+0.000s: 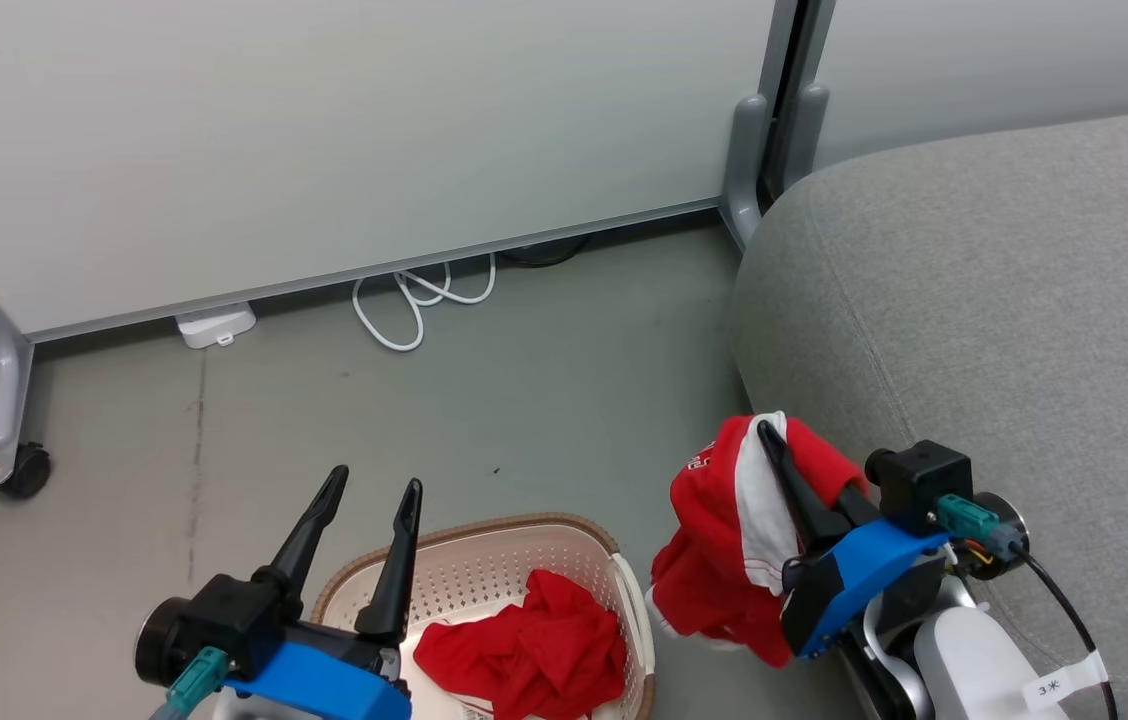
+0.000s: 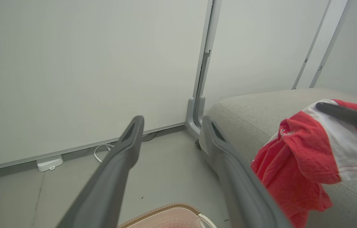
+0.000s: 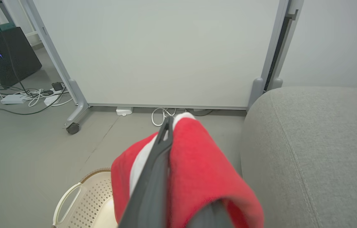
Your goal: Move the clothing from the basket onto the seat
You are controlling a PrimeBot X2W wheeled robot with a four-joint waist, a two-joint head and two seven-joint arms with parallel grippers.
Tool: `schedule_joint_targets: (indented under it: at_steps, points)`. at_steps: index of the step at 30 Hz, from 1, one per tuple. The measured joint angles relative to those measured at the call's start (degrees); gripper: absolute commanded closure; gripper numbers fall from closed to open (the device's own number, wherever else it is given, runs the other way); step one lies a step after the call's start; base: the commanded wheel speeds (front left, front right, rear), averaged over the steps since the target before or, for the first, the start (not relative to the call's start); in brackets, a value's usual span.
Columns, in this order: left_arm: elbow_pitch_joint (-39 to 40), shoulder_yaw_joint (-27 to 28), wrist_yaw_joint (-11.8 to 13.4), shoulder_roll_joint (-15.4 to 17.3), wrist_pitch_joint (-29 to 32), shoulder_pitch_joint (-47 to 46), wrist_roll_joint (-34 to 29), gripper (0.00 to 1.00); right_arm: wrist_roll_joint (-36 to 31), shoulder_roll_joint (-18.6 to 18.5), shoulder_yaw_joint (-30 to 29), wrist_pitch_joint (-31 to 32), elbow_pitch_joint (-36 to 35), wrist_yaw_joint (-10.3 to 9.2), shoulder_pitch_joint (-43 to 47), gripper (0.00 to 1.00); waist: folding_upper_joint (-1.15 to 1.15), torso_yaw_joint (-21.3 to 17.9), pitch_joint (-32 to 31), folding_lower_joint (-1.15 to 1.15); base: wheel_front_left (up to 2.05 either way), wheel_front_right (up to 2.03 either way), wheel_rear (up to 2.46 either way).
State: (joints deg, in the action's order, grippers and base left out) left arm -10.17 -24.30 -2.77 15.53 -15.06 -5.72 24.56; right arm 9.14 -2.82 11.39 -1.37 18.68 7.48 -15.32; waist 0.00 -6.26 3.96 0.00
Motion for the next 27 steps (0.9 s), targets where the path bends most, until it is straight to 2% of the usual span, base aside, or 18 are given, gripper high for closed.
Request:
schedule_joint_targets:
  at_steps: [12,27]
  points:
    - [-0.82,5.0,-3.19,-3.32,-0.01,1.97,-4.1,0.0,0.23,0.01,0.53,0.63,-1.88,0.0,0.62,1.0,0.0,-4.71,0.31,0.0,0.0,0.0,0.0]
    - [-1.93,5.73,-4.32,-3.92,0.0,0.79,-7.09,0.0,1.56,0.0,0.84,-0.53,-2.11,0.0,0.38,1.0,0.0,-16.35,2.27,0.0,0.0,0.0,0.0]
